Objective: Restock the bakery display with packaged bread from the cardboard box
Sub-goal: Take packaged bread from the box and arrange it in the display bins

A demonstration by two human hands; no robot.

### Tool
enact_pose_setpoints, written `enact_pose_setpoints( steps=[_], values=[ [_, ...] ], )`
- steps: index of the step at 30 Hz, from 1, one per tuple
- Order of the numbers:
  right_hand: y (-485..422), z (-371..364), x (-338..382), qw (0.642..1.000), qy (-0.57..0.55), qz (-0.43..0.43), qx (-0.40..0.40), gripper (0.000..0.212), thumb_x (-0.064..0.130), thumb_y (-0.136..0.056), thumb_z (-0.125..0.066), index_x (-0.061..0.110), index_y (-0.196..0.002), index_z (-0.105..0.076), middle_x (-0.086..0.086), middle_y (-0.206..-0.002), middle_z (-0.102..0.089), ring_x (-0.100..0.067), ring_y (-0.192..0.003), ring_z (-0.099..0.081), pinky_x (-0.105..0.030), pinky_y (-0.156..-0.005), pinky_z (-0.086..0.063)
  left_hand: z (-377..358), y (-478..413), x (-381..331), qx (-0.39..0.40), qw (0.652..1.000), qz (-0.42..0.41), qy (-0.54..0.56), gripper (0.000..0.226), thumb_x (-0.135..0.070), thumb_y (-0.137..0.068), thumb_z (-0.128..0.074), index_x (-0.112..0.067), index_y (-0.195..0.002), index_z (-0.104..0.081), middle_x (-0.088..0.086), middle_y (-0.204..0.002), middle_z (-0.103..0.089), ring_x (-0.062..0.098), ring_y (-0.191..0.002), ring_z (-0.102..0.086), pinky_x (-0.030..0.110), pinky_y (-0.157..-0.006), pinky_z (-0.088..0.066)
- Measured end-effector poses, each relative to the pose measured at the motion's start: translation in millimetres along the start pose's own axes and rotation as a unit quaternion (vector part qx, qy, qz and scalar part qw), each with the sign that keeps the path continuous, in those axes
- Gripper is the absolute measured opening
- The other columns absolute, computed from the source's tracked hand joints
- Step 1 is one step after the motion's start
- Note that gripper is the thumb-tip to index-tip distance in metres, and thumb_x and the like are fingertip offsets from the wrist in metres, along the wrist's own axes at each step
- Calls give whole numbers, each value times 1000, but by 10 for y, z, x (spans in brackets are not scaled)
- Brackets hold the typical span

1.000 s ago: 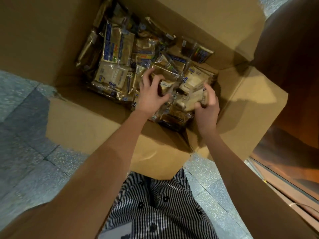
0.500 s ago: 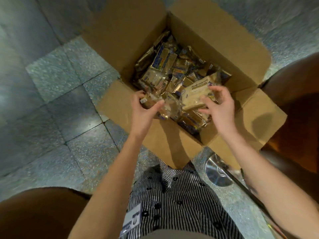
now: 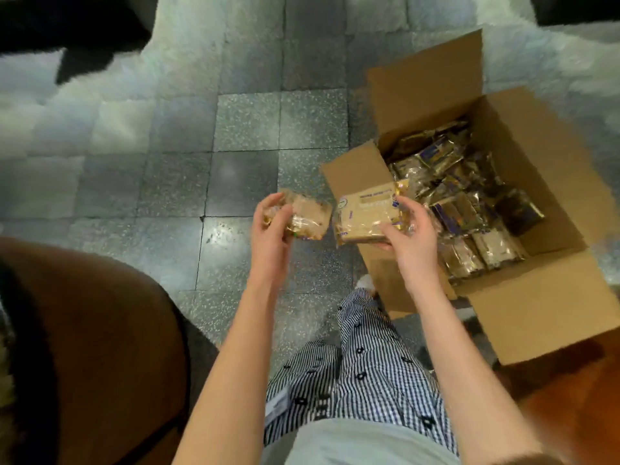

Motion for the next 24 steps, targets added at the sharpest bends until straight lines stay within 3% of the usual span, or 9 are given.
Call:
enact_pose_setpoints(
  steps=[4,6,9,13,18,21,24],
  values=[
    [440,-471,220,995,23,32,87,46,-9,-88,-61,13,-128,-55,15,-116,-53,15,-98,-57,-10,-66,-52,770,463,-264,-70,997,-39,-16,23,2,-91,-60,-15,-107,-64,8,-100,-59,4,-68,-61,17,-59,-49],
    [651,-718,322,990,31,44,132,45,-8,-88,-62,12,-128,-55,15,-114,-54,5,-96,-61,-16,-65,-56,1111,694,-371,-107,993,-51,-6,20,0,-91,-61,-18,-100,-66,7,-99,-62,9,-74,-61,20,-59,-49],
    [939,-1101,433,977,43,59,200,44,-9,-89,-60,10,-127,-54,12,-110,-54,6,-85,-65,-20,-62,-58,1546,1023,-536,-154,985,-76,18,15,-6,-93,-62,-20,-98,-67,5,-101,-66,12,-82,-63,24,-66,-52],
    [1332,-1629,442,952,54,73,293,48,-5,-90,-63,17,-130,-49,11,-118,-55,-8,-98,-64,-29,-69,-61,2173,1521,-654,-239,963,-124,31,22,-3,-92,-60,-15,-109,-69,2,-104,-68,13,-89,-64,26,-75,-53],
    [1840,-2351,339,904,100,75,409,47,-6,-85,-67,20,-121,-52,-3,-122,-51,-19,-104,-61,-26,-69,-60,2901,2202,-631,-332,925,-154,103,34,-2,-93,-58,-22,-120,-64,7,-118,-65,17,-96,-66,35,-84,-54],
    [2134,-2805,326,869,143,99,463,50,-6,-79,-71,20,-120,-56,1,-114,-58,-4,-97,-63,-30,-75,-59,3245,2555,-582,-389,892,-165,159,34,2,-93,-57,-18,-121,-60,3,-112,-67,13,-90,-67,27,-73,-57],
    [2430,-3270,323,835,149,80,523,49,-12,-81,-66,5,-126,-56,5,-106,-63,7,-78,-65,-20,-65,-57,3503,2857,-585,-442,861,-169,185,35,5,-91,-58,-16,-119,-56,5,-109,-65,11,-83,-69,24,-65,-57]
  ],
)
Point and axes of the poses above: each hand's wrist, its own y-axis away from the middle knuckle, its own z-axis out of the back of the hand, x = y × z, the point moved 6 cm from there along -y, towards the middle knuckle
